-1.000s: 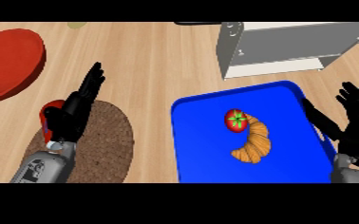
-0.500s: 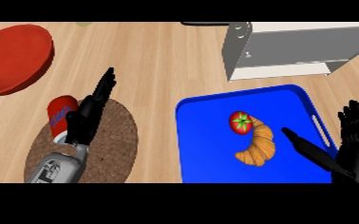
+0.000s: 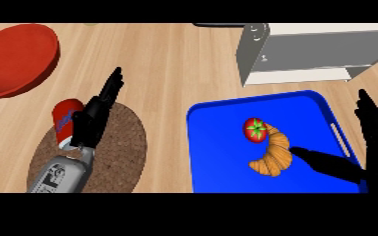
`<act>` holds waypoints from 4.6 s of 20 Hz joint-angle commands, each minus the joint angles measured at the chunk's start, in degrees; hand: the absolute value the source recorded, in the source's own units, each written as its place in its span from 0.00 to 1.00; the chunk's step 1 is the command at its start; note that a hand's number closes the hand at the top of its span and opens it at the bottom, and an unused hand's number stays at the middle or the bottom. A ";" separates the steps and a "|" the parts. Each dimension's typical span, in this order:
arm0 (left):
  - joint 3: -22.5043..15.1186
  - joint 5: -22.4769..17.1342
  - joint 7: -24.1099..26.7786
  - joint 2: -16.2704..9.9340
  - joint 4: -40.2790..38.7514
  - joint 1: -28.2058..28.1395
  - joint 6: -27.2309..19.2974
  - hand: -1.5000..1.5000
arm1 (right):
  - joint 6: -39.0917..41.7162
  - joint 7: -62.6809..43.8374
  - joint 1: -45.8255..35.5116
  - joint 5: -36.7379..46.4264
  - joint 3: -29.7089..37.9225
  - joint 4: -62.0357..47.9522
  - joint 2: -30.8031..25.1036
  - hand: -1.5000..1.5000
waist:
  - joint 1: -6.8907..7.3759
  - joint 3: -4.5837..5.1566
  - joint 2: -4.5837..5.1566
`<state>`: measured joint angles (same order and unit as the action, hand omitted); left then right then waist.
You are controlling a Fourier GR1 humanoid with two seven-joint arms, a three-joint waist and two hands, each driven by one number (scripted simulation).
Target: Pick the tomato from the tray and place it in the tiered shelf
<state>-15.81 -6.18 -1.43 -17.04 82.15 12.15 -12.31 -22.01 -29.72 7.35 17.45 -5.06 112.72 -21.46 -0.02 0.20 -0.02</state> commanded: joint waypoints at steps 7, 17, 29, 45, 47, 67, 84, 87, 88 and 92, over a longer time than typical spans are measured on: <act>0.91 0.10 1.43 0.21 -0.65 -0.50 1.17 0.50 | 20.57 -35.10 -10.19 8.66 -11.51 8.65 -9.75 0.00 | 0.89 0.06 -0.06; 1.40 2.55 -0.24 2.83 -1.04 0.37 0.66 0.50 | 25.97 -47.29 -22.37 13.10 -15.75 5.51 0.15 0.00 | 0.32 -0.15 0.01; 1.94 3.94 0.65 2.97 0.85 -2.38 2.24 0.50 | 29.20 -49.08 -23.28 22.11 -16.54 4.37 6.88 0.00 | 0.14 -0.16 -0.11; 6.32 3.58 0.90 2.37 0.22 -2.01 6.43 0.50 | 28.63 -41.48 -17.01 32.85 -17.85 -3.98 17.42 0.00 | 0.03 -0.19 -0.07; 5.71 5.91 3.13 5.17 -3.33 -0.88 4.52 0.50 | 30.71 -36.71 -17.02 29.78 -12.74 -3.64 14.75 0.00 | -0.21 -0.19 0.02; 8.09 7.16 -1.71 5.86 4.16 -4.16 8.53 0.50 | 33.23 -34.85 -24.21 35.52 -6.94 -16.97 21.42 0.00 | 0.33 -0.20 0.00; 8.39 12.89 -2.37 12.21 3.19 -3.18 8.32 0.50 | 29.97 -28.88 -17.38 33.80 -8.68 -19.82 21.44 1.00 | 0.07 -0.21 -0.02; 9.83 12.99 -3.69 11.58 2.45 -1.04 8.70 0.50 | 34.47 -29.96 -14.74 35.67 -11.96 -15.18 21.44 1.00 | -0.10 -0.20 -0.05; 12.06 10.56 -4.50 9.16 4.57 -0.91 11.21 0.50 | 27.82 -23.66 -16.60 37.91 -11.35 -25.70 21.12 1.00 | 0.20 -0.22 0.02; 13.79 12.04 1.93 9.61 -3.87 0.67 11.71 0.50 | 31.15 -25.43 -17.41 39.87 -12.28 -21.23 21.08 1.00 | -0.06 -0.20 0.03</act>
<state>-3.54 5.17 -1.69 -7.52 82.39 10.60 -1.09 7.88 -54.36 -9.14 55.38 -16.13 91.98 -1.14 0.00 0.15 -0.19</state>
